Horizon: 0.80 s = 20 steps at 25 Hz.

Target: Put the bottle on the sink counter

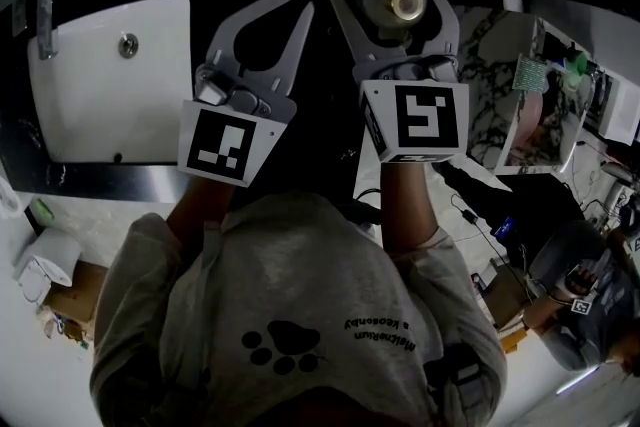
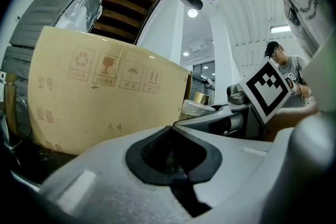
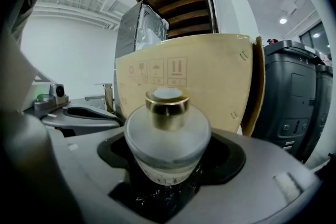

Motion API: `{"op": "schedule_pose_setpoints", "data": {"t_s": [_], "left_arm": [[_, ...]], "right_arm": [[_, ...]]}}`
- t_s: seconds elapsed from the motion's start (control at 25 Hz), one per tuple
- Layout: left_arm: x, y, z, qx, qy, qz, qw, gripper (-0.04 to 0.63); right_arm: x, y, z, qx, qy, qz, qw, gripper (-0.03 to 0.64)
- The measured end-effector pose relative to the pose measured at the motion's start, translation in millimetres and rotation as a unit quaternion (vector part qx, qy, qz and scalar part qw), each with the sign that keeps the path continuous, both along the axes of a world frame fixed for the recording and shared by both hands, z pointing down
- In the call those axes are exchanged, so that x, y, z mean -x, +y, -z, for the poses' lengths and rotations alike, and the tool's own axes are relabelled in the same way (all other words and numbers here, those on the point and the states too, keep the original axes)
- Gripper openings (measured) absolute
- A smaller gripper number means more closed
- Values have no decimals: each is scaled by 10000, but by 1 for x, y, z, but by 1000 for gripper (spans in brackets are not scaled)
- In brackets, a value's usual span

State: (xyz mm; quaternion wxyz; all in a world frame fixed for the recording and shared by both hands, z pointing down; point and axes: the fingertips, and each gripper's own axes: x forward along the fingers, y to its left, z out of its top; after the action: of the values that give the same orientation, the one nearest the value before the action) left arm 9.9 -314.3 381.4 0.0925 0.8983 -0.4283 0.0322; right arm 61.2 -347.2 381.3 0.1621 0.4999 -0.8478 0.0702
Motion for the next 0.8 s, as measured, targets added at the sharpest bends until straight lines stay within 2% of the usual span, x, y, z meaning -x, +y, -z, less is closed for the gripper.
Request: {"op": "schedule_pose_setpoints", "data": {"t_s": [0.8], "left_arm": [[-7, -41, -42, 257, -71, 38, 9996, 3]], "right_arm": [[-2, -55, -44, 156, 173, 96, 9997, 334]]}}
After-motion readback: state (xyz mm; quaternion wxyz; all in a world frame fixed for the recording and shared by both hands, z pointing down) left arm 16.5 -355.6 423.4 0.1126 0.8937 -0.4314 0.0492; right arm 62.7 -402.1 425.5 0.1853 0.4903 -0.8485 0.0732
